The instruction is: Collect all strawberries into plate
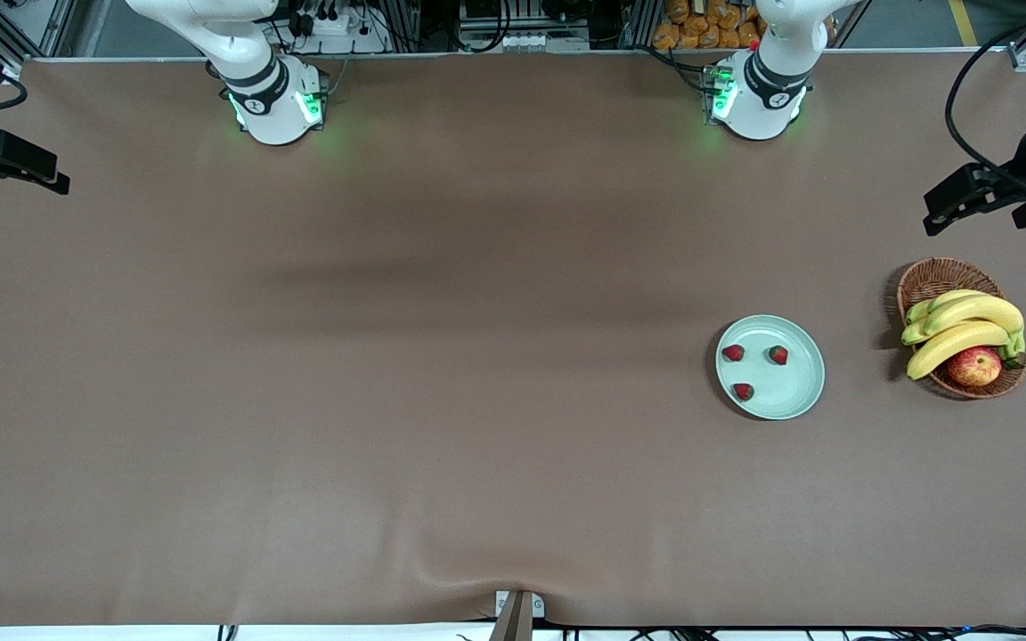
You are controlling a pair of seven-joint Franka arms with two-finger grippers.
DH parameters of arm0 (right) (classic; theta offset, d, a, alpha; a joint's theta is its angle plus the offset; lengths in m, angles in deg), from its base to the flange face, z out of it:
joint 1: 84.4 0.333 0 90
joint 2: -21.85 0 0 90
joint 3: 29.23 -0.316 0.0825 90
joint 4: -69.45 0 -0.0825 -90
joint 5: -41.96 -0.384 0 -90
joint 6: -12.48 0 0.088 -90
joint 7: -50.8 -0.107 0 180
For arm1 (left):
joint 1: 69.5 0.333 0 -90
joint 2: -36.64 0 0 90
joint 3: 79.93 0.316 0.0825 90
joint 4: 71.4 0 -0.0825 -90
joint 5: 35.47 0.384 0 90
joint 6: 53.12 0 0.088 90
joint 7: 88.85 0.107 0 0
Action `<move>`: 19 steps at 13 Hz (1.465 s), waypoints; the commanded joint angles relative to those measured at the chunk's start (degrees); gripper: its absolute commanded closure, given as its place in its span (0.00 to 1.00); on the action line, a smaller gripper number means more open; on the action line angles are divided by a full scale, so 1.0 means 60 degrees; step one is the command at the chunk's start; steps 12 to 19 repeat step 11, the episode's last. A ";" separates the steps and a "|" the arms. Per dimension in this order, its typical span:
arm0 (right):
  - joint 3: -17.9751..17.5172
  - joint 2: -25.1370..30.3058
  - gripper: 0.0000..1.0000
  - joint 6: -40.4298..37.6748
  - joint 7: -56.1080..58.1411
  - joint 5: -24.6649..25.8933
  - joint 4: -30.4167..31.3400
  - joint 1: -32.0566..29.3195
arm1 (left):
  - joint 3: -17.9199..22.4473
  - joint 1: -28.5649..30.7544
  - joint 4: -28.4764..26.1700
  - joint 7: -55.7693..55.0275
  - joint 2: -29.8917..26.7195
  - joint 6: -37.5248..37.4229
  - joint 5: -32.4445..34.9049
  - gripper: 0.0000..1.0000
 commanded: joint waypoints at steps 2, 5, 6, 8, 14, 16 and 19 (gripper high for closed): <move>0.0017 0.0184 0.00 -0.0060 -0.0067 0.0018 0.0075 0.0020 | 0.2888 -0.2569 -0.0628 0.0057 -0.0624 -0.0132 -0.0461 0.00; 0.0031 0.0169 0.00 -0.0060 -0.0067 0.0018 0.0075 0.0020 | 0.3817 -0.3628 -0.1417 -0.0206 -0.1164 -0.0088 -0.0462 0.00; 0.0017 0.0184 0.00 -0.0060 -0.0067 0.0018 0.0075 0.0020 | 0.3818 -0.3659 -0.1580 -0.0193 -0.1283 -0.0073 -0.0360 0.00; 0.0002 0.0184 0.00 -0.0060 -0.0067 0.0003 0.0075 0.0020 | 0.3818 -0.3732 -0.1523 -0.0046 -0.1269 -0.0117 -0.0228 0.00; 0.0002 0.0169 0.00 -0.0060 -0.0067 0.0003 0.0075 0.0020 | 0.3803 -0.3863 -0.1406 -0.0076 -0.1225 -0.0117 -0.0024 0.00; 0.0002 0.0169 0.00 -0.0060 -0.0067 0.0003 0.0075 0.0020 | 0.3803 -0.3863 -0.1406 -0.0076 -0.1225 -0.0117 -0.0024 0.00; 0.0002 0.0169 0.00 -0.0060 -0.0067 0.0003 0.0075 0.0020 | 0.3803 -0.3863 -0.1406 -0.0076 -0.1225 -0.0117 -0.0024 0.00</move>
